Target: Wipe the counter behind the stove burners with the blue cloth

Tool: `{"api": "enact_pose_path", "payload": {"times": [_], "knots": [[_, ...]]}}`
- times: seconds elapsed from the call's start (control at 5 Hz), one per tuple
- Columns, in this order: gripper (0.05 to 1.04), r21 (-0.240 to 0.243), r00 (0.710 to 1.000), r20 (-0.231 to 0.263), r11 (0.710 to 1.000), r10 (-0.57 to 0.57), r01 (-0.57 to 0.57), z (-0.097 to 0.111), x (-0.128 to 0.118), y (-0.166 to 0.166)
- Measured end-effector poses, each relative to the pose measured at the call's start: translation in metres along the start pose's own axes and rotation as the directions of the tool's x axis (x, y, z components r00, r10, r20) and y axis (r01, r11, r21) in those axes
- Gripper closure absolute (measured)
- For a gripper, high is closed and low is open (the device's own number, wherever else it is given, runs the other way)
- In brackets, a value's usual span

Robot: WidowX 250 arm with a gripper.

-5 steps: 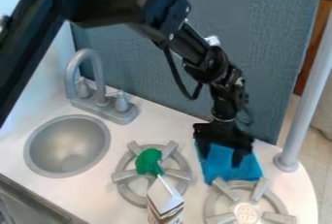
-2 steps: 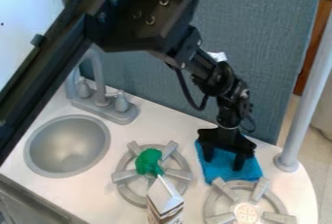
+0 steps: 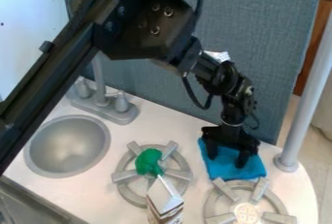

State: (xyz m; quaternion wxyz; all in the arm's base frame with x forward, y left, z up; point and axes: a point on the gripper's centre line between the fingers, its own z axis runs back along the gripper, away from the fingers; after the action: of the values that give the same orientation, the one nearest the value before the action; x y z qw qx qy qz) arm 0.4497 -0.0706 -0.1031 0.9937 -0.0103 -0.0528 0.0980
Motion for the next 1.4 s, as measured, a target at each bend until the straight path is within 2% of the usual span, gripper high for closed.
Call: {"api": "enact_pose_path", "payload": {"times": [0.4,0.6,0.8,1.2,1.4], "knots": [[0.074,0.011,0.984,-0.024,0.984,0.177,-0.177,-0.003,0.033,0.044],[0.074,0.024,0.967,-0.036,0.968,0.25,-0.25,-0.002,0.039,0.071],[0.074,0.046,0.951,-0.041,0.951,0.306,-0.305,-0.002,0.033,0.103],[0.075,0.06,0.908,-0.032,0.907,0.419,-0.416,0.002,0.035,0.17],[0.075,0.061,0.895,-0.036,0.895,0.445,-0.442,0.002,0.036,0.188]]}}
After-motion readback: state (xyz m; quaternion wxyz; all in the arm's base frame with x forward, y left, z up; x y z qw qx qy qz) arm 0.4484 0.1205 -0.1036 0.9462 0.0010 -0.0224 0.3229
